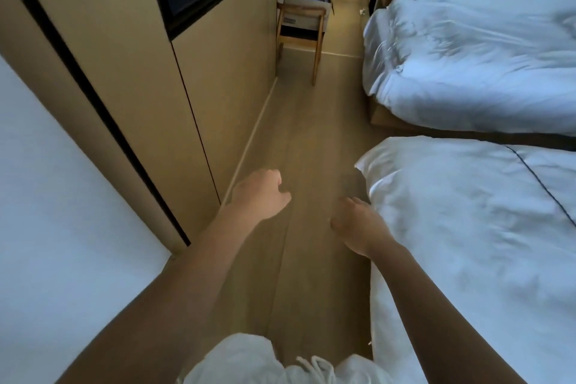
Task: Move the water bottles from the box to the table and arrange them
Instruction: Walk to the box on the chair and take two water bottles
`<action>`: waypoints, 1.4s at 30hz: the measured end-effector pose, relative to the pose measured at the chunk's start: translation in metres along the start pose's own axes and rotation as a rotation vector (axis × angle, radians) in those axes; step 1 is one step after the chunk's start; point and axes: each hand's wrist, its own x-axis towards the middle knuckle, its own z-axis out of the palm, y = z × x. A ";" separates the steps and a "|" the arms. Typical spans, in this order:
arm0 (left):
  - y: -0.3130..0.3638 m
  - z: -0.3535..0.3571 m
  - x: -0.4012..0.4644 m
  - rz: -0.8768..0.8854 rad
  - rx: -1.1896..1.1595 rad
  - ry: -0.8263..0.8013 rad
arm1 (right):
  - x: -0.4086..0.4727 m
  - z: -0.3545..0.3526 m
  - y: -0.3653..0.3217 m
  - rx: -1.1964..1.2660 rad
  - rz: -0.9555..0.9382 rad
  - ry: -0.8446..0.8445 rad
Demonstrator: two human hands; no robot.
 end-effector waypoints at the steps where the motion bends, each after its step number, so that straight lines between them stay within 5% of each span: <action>1: -0.001 -0.005 0.022 0.006 -0.001 -0.006 | 0.021 -0.004 0.000 0.008 0.003 0.007; 23: 0.085 -0.044 0.492 -0.049 -0.030 0.006 | 0.484 -0.128 0.089 0.018 -0.027 0.000; 42: 0.094 -0.110 0.893 0.001 -0.008 0.049 | 0.879 -0.200 0.094 0.039 -0.043 0.006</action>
